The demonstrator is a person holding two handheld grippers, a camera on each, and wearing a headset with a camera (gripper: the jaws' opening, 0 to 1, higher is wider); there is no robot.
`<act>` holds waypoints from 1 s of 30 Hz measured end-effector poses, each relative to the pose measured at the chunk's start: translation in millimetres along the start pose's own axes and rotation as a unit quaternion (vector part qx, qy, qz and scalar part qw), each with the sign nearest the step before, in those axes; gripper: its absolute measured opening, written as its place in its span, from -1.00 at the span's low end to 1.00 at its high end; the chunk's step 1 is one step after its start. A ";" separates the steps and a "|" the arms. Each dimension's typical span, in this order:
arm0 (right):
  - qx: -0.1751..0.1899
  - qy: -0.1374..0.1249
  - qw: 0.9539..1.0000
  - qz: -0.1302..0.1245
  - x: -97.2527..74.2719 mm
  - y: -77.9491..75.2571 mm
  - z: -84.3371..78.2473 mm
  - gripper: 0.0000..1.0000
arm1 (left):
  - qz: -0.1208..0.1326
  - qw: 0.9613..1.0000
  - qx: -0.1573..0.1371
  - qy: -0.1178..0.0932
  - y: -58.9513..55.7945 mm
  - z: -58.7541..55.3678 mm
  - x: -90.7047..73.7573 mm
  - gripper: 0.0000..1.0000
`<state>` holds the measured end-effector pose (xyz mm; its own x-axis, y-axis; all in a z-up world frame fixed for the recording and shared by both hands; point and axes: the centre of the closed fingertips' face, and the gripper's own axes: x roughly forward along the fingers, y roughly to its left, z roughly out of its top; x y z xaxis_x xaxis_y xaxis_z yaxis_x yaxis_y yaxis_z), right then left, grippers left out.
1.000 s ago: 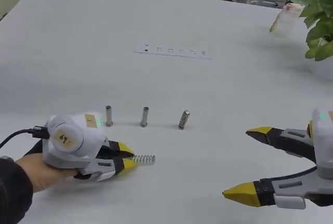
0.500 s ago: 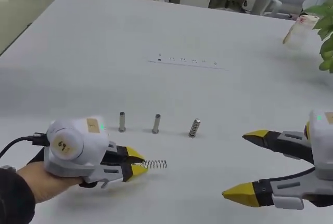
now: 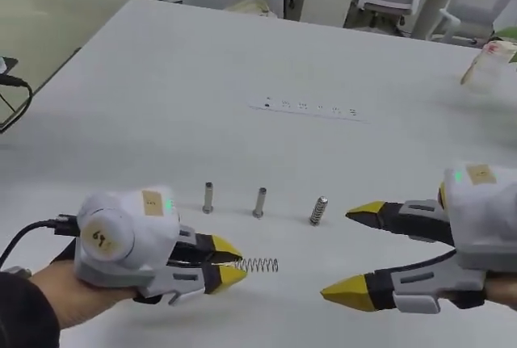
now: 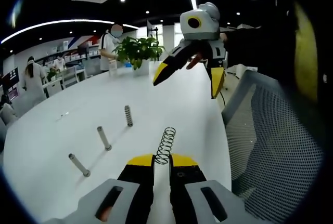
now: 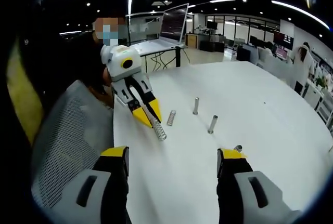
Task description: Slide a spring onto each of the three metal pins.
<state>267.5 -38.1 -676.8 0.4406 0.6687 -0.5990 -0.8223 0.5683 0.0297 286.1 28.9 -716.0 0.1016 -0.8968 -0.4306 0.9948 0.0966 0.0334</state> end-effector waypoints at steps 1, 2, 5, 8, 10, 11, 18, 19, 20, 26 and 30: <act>-0.001 0.004 1.000 0.009 3.7 3.6 0.4 0.30 | 0.000 1.000 0.001 -0.002 -1.4 1.5 -0.4 -0.94; -0.002 0.005 1.000 0.013 6.5 5.4 1.0 0.27 | 0.000 1.000 0.002 -0.002 -2.4 2.7 -0.7 -0.94; -0.008 0.010 1.000 0.027 15.5 10.2 1.6 0.19 | -0.001 1.000 0.004 -0.004 -5.0 4.8 -1.0 -0.95; -0.014 0.016 0.999 0.042 24.4 16.8 2.1 0.06 | -0.002 1.000 0.007 -0.007 -7.4 8.5 -1.6 -0.95; -0.019 0.018 0.999 0.047 28.0 18.5 2.0 -0.01 | -0.001 1.000 0.008 -0.010 -8.0 11.3 -2.4 -0.95; -0.020 0.021 0.998 0.052 30.1 20.2 1.6 -0.05 | -0.001 1.000 0.009 -0.011 -8.3 12.8 -3.0 -0.95; -0.029 0.023 0.997 0.063 36.1 24.8 3.3 -0.25 | -0.001 1.000 0.013 -0.016 -12.4 17.2 -4.3 -0.95; -0.029 0.023 0.997 0.065 36.6 26.0 3.3 -0.28 | -0.002 1.000 0.013 -0.017 -12.7 17.7 -4.4 -0.95; -0.029 0.024 0.997 0.067 37.1 27.1 3.2 -0.30 | -0.002 1.000 0.014 -0.018 -12.9 18.1 -4.4 -0.95; -0.038 0.028 0.996 0.076 41.0 31.0 1.6 -0.49 | -0.002 1.000 0.013 -0.024 -16.8 22.1 -4.5 -0.95; -0.040 0.034 0.996 0.079 41.6 32.0 -0.7 -0.60 | -0.003 1.000 0.013 -0.024 -18.6 21.7 -4.5 -0.95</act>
<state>259.3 7.6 -701.4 0.2808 0.7111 -0.6446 -0.9065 0.4172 0.0653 267.3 21.8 -695.1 0.0945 -0.9170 -0.3876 0.9953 0.0793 0.0550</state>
